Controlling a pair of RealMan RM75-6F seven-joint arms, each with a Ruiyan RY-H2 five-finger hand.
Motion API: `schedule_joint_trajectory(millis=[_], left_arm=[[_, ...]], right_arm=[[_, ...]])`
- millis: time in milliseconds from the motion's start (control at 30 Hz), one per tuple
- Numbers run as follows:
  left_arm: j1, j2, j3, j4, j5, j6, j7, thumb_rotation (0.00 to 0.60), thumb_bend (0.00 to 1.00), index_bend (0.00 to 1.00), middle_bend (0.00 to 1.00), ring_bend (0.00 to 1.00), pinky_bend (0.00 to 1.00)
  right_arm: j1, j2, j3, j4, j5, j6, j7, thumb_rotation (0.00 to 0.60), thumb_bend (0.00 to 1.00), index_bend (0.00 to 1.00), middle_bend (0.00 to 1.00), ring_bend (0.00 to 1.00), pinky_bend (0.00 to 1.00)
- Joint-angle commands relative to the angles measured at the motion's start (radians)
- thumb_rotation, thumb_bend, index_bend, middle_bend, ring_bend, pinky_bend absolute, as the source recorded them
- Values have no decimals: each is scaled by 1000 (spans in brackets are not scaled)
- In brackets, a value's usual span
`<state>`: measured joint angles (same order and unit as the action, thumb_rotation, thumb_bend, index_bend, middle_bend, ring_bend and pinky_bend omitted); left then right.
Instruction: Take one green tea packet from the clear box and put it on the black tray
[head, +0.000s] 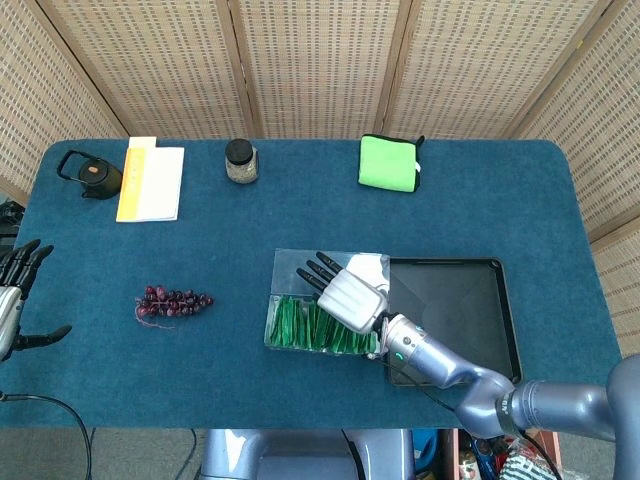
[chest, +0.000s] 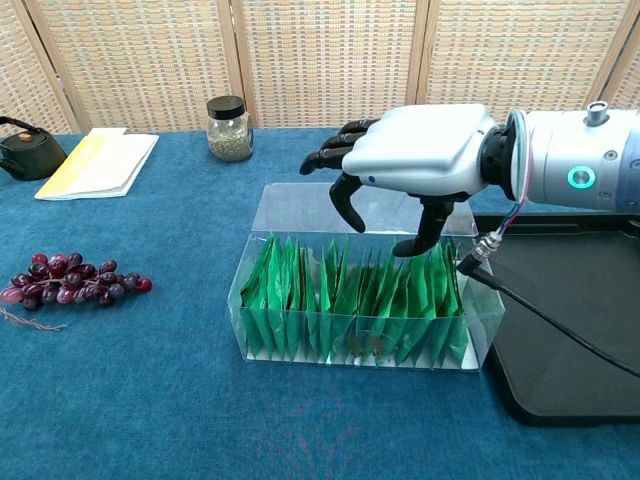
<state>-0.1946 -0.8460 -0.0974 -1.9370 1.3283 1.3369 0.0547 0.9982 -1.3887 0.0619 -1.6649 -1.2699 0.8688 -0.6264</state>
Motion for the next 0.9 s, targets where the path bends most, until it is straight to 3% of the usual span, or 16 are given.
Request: schedule_joint_trajectory(millis=[33, 267, 900], left_arm=[[0, 0, -1, 0, -2, 0, 0, 600, 64, 0, 0, 0, 0], [0, 1, 0, 2, 0, -1, -4, 600, 64, 0, 0, 0, 0], [-1, 3, 1, 1, 0, -1, -7, 600, 64, 0, 0, 0, 0]], right_arm=[[-1, -5, -1, 7, 3, -4, -10, 600, 419, 500, 128, 0, 44], [-6, -7, -3, 12, -2, -6, -21, 600, 420, 546, 128, 0, 54], [-6, -19, -8, 17, 28, -31, -64, 600, 484, 553, 128, 0, 54]])
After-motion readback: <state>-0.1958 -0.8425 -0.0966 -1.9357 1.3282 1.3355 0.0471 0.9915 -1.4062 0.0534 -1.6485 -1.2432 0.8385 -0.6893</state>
